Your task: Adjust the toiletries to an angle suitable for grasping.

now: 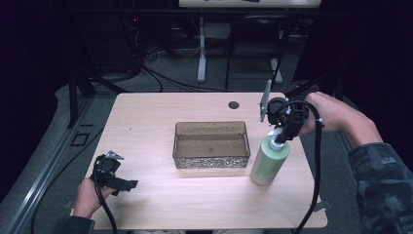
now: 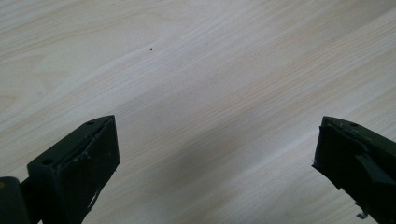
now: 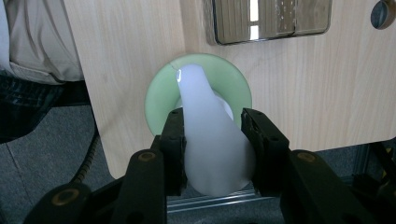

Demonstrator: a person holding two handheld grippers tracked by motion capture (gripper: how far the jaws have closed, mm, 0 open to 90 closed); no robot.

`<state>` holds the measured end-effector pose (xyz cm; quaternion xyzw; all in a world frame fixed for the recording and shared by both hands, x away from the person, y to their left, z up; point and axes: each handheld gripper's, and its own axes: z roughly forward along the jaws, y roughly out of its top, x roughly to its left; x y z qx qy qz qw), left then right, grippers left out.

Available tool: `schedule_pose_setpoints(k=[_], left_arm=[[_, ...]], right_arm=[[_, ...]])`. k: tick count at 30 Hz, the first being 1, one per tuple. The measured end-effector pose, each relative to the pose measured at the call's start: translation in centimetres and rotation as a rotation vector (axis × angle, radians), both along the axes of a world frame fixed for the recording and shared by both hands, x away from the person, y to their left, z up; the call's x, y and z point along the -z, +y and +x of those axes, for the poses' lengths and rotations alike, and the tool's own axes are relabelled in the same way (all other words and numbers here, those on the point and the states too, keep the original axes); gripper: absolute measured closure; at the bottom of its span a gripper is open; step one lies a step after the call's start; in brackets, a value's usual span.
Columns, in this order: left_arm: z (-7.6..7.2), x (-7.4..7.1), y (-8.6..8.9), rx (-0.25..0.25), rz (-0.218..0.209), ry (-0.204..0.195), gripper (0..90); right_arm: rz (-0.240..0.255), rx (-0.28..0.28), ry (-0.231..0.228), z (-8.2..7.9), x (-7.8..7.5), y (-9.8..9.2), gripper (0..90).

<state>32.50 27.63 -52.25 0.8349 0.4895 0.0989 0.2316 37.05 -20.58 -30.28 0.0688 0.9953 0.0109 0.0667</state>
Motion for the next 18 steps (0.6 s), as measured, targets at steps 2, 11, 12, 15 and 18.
schedule_pose_setpoints(k=[2, 11, 12, 15, 18], left_arm=[[0.0, 0.1, 0.0, -0.001, 0.001, 0.006, 0.1], [0.0, 0.2, 0.4, -0.002, 0.0, 0.012, 0.1], [0.0, 0.2, 0.5, -0.005, 0.0, 0.01, 0.1], [-0.1, 0.2, 0.6, -0.014, -0.006, 0.008, 0.1], [-0.3, 0.2, 0.7, -0.012, -0.001, 0.006, 0.1]], right_arm=[[0.0, -0.003, 0.001, -0.1, -0.1, 0.0, 63.0], [-0.004, -0.015, 0.005, -0.4, -1.0, 0.4, 63.0], [-0.003, -0.018, 0.004, -0.4, -1.0, 0.4, 63.0], [-0.006, -0.022, 0.004, -0.6, -1.2, 0.6, 63.0], [-0.008, -0.028, 0.005, -0.6, -1.5, 0.7, 63.0]])
